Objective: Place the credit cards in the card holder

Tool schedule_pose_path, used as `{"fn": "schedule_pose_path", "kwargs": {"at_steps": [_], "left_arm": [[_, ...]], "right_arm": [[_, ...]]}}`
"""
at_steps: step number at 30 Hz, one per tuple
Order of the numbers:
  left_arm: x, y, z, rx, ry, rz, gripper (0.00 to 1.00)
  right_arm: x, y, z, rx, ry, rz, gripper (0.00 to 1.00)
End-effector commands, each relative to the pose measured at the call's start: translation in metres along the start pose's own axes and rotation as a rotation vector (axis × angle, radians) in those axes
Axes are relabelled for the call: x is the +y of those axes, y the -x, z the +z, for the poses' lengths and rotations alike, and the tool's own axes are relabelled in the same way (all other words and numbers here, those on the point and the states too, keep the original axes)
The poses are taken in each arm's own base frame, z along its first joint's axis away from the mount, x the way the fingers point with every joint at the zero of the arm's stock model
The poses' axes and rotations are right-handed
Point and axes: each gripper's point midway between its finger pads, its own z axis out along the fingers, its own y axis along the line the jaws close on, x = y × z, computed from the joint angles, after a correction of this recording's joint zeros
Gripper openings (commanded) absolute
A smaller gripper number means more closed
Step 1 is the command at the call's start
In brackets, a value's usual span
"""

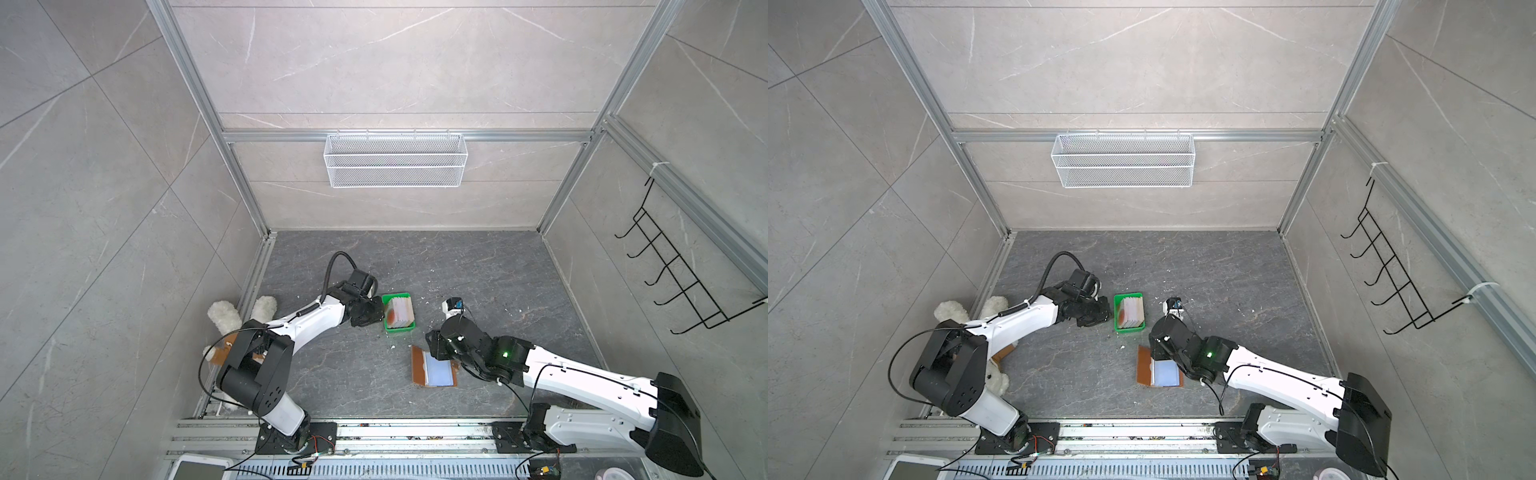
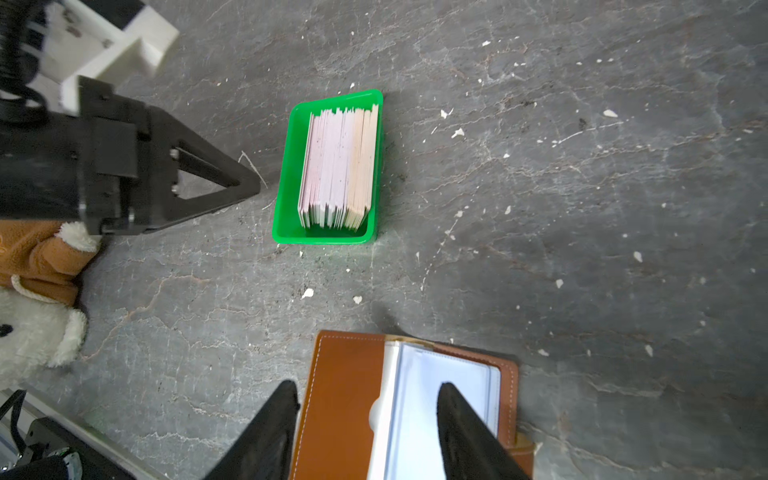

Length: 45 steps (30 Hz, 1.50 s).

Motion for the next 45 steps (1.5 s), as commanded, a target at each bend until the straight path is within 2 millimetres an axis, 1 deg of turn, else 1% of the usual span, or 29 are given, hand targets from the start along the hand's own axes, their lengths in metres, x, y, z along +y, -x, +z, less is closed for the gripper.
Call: {"fn": "schedule_pose_path", "kwargs": {"at_steps": [1, 7, 11, 12, 17, 19, 22, 29, 32, 35, 45], "left_arm": [[-0.028, 0.013, -0.023, -0.009, -0.134, 0.020, 0.29], [-0.032, 0.034, -0.033, -0.021, -0.220, -0.027, 0.28], [-0.030, 0.049, -0.034, -0.043, -0.213, 0.006, 0.24], [-0.029, 0.051, -0.031, -0.044, -0.215, 0.002, 0.23], [-0.027, 0.055, -0.011, -0.025, -0.230, 0.001, 0.20], [-0.027, 0.056, -0.004, -0.019, -0.241, -0.001, 0.20], [-0.026, 0.055, 0.005, 0.004, -0.251, 0.007, 0.18], [-0.027, 0.053, 0.015, 0.041, -0.262, 0.002, 0.18], [-0.026, 0.051, 0.021, 0.062, -0.265, -0.005, 0.18], [-0.025, 0.049, 0.025, 0.078, -0.261, -0.014, 0.17], [-0.021, 0.041, 0.039, 0.131, -0.244, -0.036, 0.13]], "right_arm": [[0.016, 0.019, 0.004, 0.003, 0.061, -0.032, 0.59], [0.020, 0.041, 0.032, 0.034, 0.060, -0.067, 0.66], [0.026, 0.052, 0.052, 0.058, 0.061, -0.060, 0.74], [0.027, 0.054, 0.059, 0.064, 0.055, -0.057, 0.77], [0.029, 0.063, 0.086, 0.092, 0.013, -0.042, 0.79], [0.028, 0.065, 0.097, 0.114, -0.001, -0.040, 0.82], [0.024, 0.065, 0.111, 0.140, -0.016, -0.033, 0.90], [0.018, 0.057, 0.136, 0.197, -0.025, -0.047, 0.96], [0.016, 0.053, 0.142, 0.216, -0.029, -0.051, 0.98], [0.017, 0.049, 0.147, 0.235, -0.019, -0.057, 0.99], [0.012, 0.039, 0.160, 0.274, -0.044, -0.073, 0.99]]}}
